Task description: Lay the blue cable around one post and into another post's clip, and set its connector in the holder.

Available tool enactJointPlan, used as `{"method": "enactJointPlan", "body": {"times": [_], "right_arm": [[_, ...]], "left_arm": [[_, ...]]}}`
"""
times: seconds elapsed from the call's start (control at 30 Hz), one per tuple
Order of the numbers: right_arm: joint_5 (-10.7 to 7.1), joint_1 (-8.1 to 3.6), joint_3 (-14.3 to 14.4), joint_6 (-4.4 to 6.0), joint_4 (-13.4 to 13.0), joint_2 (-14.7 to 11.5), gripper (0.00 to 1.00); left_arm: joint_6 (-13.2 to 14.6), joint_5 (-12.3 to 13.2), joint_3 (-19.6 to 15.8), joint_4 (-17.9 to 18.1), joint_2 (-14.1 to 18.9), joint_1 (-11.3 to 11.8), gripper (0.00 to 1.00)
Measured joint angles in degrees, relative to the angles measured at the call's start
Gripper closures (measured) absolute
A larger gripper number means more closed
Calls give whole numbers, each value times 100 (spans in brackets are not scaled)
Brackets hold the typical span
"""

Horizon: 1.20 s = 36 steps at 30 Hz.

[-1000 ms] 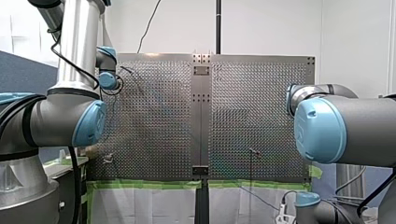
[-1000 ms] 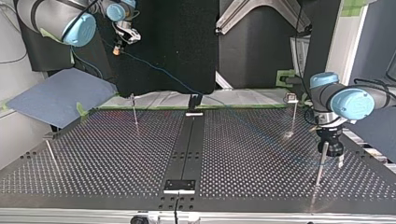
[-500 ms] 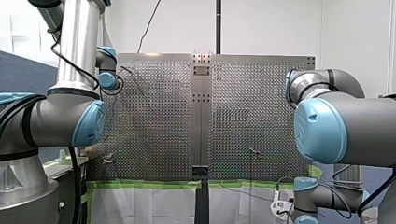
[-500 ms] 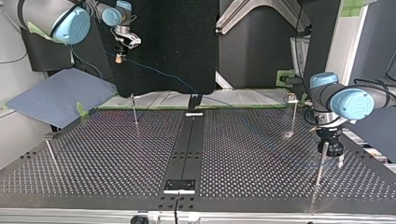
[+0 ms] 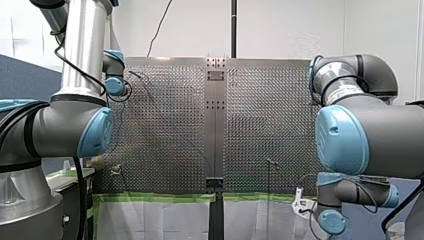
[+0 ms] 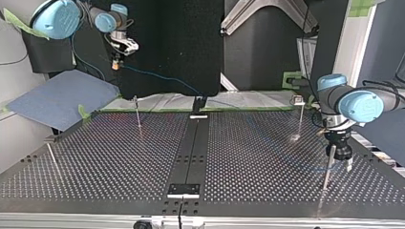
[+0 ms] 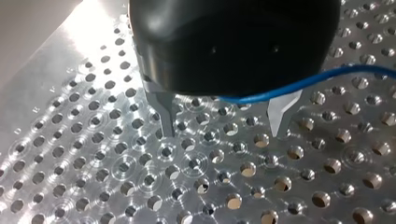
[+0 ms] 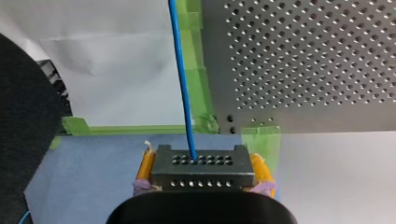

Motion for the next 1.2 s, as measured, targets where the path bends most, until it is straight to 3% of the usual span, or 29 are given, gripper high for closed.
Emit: {"method": "enactJointPlan", "body": {"times": [0.33, 0.53, 0.77, 1.0, 1.2], "right_arm": [[-13, -61, -153, -22, 462, -486, 100], [-25, -77, -200, -199, 577, -762, 100], [-275, -82, -203, -349, 561, -1105, 100], [-590, -116, -201, -383, 545, -1435, 100], [-666, -140, -203, -416, 585, -1710, 100]], "left_arm": [[-3, -1, 0, 0, 0, 0, 2], [-6, 6, 0, 2, 0, 0, 2], [-10, 8, 0, 0, 0, 0, 2], [-12, 8, 0, 0, 0, -2, 2], [-12, 8, 0, 1, 0, 3, 2]]}}
